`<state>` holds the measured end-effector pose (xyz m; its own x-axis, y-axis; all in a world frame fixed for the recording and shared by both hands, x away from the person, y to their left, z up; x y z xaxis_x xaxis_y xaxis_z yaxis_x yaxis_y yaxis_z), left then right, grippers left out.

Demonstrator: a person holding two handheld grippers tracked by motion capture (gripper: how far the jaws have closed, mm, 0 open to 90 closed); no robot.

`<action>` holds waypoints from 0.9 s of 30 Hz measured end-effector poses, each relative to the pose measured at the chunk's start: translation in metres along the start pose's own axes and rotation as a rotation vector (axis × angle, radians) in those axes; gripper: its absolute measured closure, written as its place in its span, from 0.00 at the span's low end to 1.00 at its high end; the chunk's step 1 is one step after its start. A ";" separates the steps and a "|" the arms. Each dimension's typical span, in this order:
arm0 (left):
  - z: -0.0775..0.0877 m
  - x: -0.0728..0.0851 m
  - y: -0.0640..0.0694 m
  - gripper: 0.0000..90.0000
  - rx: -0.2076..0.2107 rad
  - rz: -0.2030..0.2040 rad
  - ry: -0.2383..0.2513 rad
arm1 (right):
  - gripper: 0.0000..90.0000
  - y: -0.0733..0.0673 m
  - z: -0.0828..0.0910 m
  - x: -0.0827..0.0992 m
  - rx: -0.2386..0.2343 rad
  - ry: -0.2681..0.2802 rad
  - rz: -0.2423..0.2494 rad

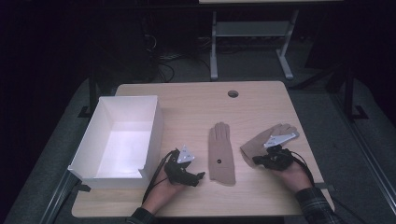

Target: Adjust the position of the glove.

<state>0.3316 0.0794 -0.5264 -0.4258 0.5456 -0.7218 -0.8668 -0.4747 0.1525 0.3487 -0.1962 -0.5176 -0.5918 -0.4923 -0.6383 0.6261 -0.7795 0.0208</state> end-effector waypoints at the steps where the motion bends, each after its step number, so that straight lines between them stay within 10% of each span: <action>1: 0.000 0.000 0.000 0.14 -0.001 -0.005 -0.001 | 1.00 0.000 0.002 0.002 -0.001 0.000 0.010; 27: 0.001 0.001 0.001 0.14 -0.003 0.003 -0.004 | 1.00 -0.018 0.035 0.039 -0.029 -0.022 0.026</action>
Point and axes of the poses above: each handheld gripper's, and its own axes: z roughly backward along the jaws, x roughly out of its underside, y roughly to its right, the point moved 7 cm from there along -z, roughly forward along the jaws, and after that the axes turned 13 degrees about x, right-handed, at the moved point
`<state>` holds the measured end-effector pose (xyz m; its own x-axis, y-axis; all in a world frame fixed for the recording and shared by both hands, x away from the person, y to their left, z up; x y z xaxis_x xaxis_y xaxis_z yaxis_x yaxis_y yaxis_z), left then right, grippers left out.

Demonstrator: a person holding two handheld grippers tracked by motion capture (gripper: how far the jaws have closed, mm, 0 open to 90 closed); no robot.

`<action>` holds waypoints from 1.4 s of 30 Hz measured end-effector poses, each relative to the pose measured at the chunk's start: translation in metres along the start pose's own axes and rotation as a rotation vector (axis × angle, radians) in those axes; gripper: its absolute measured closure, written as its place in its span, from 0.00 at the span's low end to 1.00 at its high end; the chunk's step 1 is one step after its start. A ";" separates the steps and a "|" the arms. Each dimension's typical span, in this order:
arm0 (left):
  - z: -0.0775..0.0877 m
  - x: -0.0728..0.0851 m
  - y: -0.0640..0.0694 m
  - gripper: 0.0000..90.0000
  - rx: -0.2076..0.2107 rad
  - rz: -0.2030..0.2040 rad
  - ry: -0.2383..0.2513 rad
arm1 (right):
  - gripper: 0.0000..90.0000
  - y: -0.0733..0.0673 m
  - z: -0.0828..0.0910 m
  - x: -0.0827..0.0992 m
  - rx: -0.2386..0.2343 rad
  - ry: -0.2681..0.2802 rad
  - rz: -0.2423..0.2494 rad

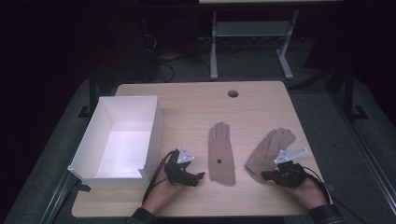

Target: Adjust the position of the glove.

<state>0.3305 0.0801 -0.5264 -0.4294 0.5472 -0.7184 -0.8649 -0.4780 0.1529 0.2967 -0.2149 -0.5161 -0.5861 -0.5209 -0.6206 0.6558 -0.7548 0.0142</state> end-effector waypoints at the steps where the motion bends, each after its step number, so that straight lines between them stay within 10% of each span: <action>1: 0.000 0.000 0.000 0.14 0.000 0.000 0.000 | 1.00 -0.001 0.002 0.002 0.002 -0.008 0.000; 9: 0.000 0.000 0.000 0.14 0.000 -0.003 -0.001 | 1.00 0.001 0.010 -0.001 0.028 0.027 0.009; 26: 0.000 -0.001 0.000 0.14 0.000 0.003 0.007 | 1.00 0.096 -0.009 -0.050 0.236 0.126 -0.158; 42: 0.000 -0.001 0.000 0.14 -0.001 0.004 0.007 | 1.00 0.096 -0.032 -0.040 0.227 0.045 -0.126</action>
Point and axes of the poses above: each handheld gripper's, and its own axes: z roughly backward along the jaws, x roughly out of its underside, y roughly to its right, the point moved 7 cm from there along -z, roughly forward along the jaws, and after that the axes turned 13 degrees about x, right-handed, at the moved point
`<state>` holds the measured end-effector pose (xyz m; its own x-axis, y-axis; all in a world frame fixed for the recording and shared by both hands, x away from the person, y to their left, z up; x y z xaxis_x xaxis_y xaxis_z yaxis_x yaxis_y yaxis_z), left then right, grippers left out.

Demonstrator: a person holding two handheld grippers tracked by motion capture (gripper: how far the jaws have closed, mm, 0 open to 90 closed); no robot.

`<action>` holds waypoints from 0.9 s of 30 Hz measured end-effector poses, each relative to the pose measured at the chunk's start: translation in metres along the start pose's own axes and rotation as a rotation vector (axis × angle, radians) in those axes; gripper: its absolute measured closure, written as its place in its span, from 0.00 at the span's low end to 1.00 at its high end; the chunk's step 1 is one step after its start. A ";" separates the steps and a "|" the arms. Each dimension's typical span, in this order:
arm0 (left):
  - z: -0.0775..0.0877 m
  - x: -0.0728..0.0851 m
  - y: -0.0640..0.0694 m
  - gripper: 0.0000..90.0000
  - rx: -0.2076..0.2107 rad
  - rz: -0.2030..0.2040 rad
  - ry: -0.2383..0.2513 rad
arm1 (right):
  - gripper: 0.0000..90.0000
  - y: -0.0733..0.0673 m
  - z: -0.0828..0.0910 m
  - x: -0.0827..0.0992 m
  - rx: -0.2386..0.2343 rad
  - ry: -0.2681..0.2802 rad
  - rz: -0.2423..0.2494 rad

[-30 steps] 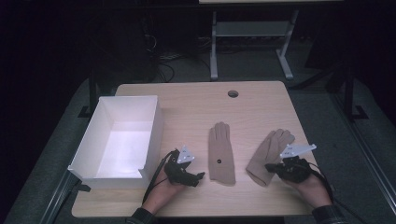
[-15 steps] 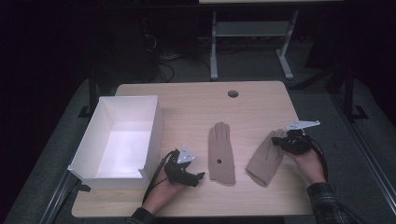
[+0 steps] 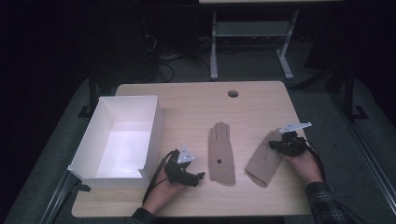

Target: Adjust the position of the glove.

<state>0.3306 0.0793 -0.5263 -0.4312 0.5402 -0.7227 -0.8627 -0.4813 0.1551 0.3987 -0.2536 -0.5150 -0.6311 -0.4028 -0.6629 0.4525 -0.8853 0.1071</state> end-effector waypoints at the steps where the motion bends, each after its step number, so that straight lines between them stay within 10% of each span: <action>1: 0.000 0.000 0.000 0.14 0.000 0.000 0.000 | 1.00 -0.001 0.000 0.000 -0.006 0.003 0.006; 27: 0.000 0.000 0.000 0.14 0.000 0.002 0.000 | 1.00 -0.054 -0.024 -0.035 -0.137 0.048 0.095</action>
Point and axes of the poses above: each handheld gripper's, and its own axes: z roughly backward along the jaws, x roughly out of its underside, y roughly to its right, the point moved 7 cm from there along -z, roughly forward along the jaws, and after that the axes turned 13 degrees about x, right-handed, at the moved point
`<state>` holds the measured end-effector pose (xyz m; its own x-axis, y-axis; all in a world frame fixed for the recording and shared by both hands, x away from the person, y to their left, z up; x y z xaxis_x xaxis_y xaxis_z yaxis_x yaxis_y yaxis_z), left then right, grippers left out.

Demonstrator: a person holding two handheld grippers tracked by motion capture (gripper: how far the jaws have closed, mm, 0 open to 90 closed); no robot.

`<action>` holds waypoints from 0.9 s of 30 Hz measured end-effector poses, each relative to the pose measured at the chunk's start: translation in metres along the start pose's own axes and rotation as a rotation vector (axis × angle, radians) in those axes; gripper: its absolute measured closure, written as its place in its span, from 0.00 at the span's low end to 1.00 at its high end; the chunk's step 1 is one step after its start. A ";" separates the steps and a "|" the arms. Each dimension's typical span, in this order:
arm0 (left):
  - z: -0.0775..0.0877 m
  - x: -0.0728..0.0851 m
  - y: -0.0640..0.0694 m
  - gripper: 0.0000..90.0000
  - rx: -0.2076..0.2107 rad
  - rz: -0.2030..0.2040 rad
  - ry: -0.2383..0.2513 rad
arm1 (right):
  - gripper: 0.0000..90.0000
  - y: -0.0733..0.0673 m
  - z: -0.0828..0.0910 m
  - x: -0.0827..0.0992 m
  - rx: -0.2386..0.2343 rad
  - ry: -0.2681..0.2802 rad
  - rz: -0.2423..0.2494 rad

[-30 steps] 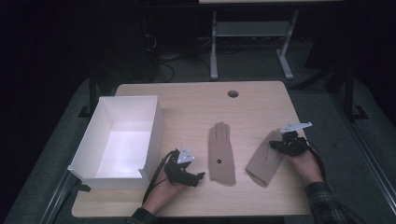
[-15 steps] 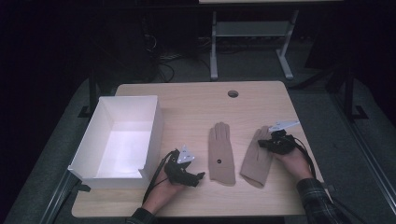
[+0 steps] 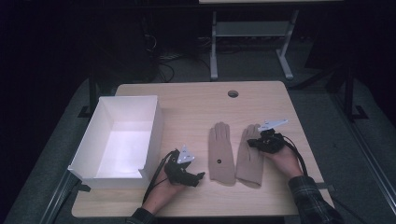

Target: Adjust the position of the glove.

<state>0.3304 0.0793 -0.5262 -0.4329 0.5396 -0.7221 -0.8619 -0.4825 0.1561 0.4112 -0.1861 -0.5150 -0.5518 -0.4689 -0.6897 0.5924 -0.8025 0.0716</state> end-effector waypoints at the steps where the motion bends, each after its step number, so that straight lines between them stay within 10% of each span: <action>1: 0.000 0.000 0.000 0.14 0.000 -0.001 -0.001 | 1.00 -0.001 0.000 0.000 -0.002 0.000 -0.001; 10: 0.000 0.000 0.000 0.14 0.000 0.000 -0.001 | 1.00 0.008 0.022 0.001 0.014 0.050 -0.020; 21: 0.000 0.000 0.000 0.14 0.000 -0.001 -0.001 | 0.97 -0.004 0.059 0.046 -0.010 0.014 0.004; 27: 0.000 0.000 0.001 0.14 0.001 0.007 0.004 | 0.63 -0.014 0.067 0.063 0.029 0.042 0.003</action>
<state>0.3299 0.0788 -0.5265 -0.4376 0.5332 -0.7240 -0.8592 -0.4854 0.1617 0.3290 -0.2293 -0.5109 -0.5246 -0.4558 -0.7191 0.5766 -0.8116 0.0939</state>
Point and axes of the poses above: each handheld gripper's, and its own axes: z roughly backward along the jaws, x roughly out of its underside, y roughly to its right, the point moved 7 cm from there along -z, roughly forward along the jaws, and after that the axes turned 13 degrees about x, right-handed, at the moved point
